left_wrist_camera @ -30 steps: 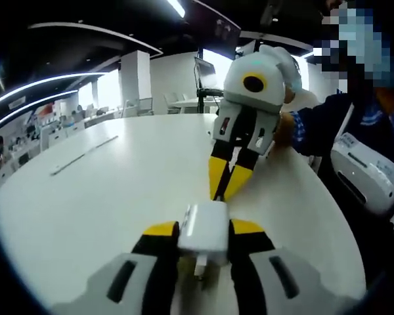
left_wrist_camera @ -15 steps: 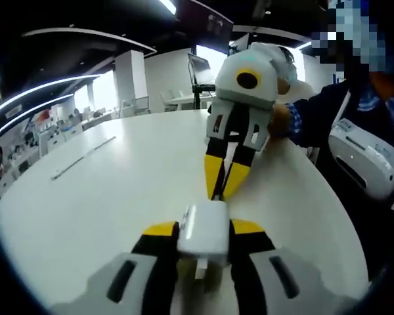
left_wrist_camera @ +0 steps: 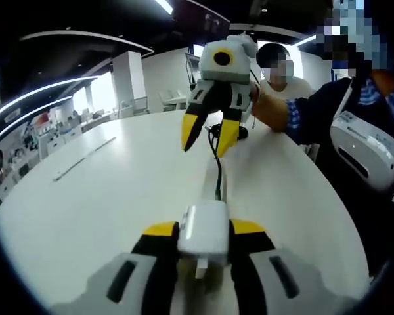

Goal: Plug the desk Type‑C cable into the charger adapter.

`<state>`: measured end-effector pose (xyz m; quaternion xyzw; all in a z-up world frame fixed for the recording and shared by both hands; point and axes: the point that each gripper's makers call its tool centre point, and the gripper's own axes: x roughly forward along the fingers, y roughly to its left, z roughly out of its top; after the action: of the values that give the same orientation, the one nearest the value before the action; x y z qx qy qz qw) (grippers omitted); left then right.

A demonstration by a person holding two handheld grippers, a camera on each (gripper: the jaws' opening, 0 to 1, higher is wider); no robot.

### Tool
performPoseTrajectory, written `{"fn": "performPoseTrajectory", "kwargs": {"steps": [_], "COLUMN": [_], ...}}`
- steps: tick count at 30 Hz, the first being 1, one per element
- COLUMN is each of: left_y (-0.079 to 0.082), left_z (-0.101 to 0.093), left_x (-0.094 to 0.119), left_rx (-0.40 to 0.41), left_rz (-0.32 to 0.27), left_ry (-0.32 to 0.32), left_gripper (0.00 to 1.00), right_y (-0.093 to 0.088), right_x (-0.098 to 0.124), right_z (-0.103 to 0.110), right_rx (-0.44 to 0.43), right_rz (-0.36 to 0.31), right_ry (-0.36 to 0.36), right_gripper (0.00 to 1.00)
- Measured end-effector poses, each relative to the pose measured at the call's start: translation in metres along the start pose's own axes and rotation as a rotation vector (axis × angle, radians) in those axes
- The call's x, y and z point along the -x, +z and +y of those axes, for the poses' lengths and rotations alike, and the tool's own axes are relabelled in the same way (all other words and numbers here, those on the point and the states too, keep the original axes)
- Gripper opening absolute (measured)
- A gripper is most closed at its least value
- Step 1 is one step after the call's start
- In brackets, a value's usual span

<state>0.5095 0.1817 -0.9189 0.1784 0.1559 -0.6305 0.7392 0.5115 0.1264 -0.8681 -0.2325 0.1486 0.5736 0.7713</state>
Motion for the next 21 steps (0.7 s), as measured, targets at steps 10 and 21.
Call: {"fn": "performPoseTrajectory", "kwargs": {"steps": [10,21], "left_y": [-0.003,-0.01], "left_z": [0.002,0.007], "left_x": [0.003,0.01], "left_rx": [-0.007,0.003], "left_rz": [0.006,0.022], "left_ry": [-0.004,0.001], "left_gripper": [0.29,0.29], "right_y": [-0.013,-0.082], "right_x": [0.071,0.118], "right_z": [-0.036,-0.037], "right_rx": [0.032,-0.044], "right_rz": [0.015,0.122], "right_ry": [-0.18,-0.236], "right_gripper": [0.22,0.22]}}
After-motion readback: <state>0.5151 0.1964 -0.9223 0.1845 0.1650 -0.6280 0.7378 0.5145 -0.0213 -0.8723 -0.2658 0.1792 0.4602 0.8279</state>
